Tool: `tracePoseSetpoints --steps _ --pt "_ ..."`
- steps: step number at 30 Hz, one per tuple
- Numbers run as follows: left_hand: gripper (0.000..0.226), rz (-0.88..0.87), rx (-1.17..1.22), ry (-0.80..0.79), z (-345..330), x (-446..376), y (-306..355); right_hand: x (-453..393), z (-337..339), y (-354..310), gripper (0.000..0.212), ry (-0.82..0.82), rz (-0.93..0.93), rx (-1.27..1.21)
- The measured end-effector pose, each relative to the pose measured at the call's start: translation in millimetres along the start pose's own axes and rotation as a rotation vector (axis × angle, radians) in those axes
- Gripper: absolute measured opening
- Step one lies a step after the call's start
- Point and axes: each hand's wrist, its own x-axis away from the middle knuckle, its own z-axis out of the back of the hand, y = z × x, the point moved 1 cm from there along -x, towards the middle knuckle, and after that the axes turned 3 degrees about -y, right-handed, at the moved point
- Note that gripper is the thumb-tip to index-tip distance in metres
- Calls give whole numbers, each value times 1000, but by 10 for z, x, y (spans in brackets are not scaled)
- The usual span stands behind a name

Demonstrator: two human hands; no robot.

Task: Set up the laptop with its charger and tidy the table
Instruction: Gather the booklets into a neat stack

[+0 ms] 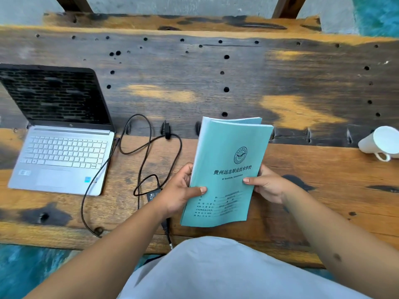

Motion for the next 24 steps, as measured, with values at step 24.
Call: tracePoseSetpoints --steps 24 --pt "35 -231 -569 182 347 -103 -92 433 -450 105 49 371 369 462"
